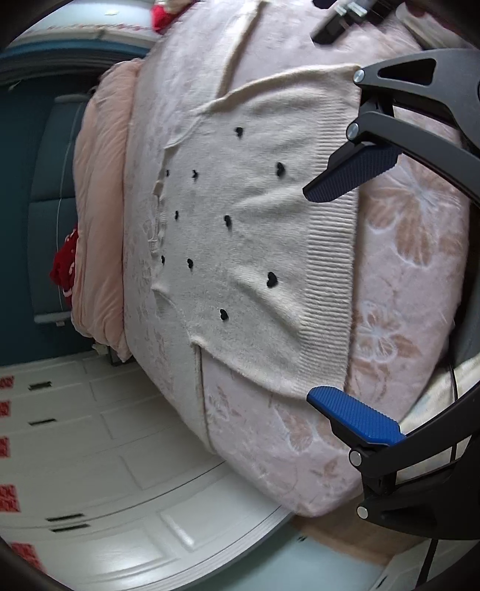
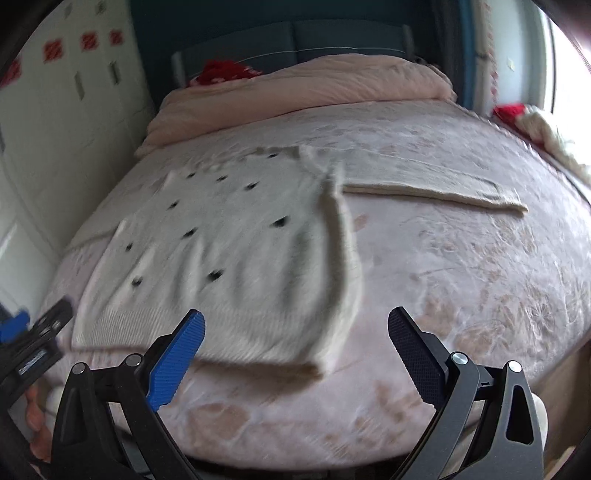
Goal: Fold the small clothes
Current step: 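Grasp the cream sweater sleeve with the right gripper and lift it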
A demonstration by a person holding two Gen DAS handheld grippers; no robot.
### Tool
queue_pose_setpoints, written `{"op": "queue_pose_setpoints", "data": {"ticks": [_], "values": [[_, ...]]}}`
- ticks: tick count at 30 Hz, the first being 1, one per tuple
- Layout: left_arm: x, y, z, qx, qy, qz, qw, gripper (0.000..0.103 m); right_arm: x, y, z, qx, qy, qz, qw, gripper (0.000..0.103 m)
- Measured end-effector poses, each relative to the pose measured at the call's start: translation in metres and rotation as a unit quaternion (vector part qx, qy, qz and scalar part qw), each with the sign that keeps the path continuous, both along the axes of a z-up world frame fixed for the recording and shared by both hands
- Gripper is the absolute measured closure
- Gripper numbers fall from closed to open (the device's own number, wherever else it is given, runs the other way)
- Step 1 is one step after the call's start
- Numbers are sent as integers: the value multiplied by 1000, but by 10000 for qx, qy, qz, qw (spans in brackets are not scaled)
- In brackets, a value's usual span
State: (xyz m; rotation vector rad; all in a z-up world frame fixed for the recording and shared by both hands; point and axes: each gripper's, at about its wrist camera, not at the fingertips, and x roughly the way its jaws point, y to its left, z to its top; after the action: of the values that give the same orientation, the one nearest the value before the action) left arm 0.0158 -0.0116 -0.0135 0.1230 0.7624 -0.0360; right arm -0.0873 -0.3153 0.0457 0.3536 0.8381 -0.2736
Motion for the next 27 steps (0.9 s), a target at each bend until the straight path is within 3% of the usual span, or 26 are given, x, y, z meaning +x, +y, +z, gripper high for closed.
{"op": "queue_pose_setpoints", "data": {"ticks": [6, 10, 15, 17, 20, 21, 22, 23, 25, 27], "values": [[33, 10, -7, -470, 17, 415, 9980, 5, 7, -164, -31, 907, -426, -1283, 9867, 5], [53, 4, -19, -667, 231, 451, 9965, 5, 23, -275, -69, 1827, -572, -2005, 9608, 9], [71, -12, -36, -540, 351, 433, 9970, 5, 57, -345, -103, 2051, -538, -2356, 9484, 11], [81, -17, -44, -432, 476, 378, 9972, 5, 71, -366, -125, 2354, -444, -2534, 9372, 14], [92, -21, -55, -381, 588, 355, 9969, 5, 79, -382, -142, 2479, -714, -2795, 9248, 18], [94, -21, -57, -383, 583, 349, 9970, 5, 85, -385, -141, 2393, -822, -2830, 9252, 24], [96, -21, -60, -366, 560, 345, 9972, 5, 90, -387, -142, 2414, -851, -2804, 9251, 48], [97, -21, -62, -352, 538, 328, 9974, 5, 97, -390, -144, 2489, -837, -2778, 9241, 91], [102, -19, -65, -342, 494, 286, 9978, 5, 110, -390, -138, 2542, -900, -2842, 9201, 94], [107, -14, -67, -404, 475, 276, 9977, 5, 129, -372, -105, 2320, -1426, -2587, 9268, 94]]}}
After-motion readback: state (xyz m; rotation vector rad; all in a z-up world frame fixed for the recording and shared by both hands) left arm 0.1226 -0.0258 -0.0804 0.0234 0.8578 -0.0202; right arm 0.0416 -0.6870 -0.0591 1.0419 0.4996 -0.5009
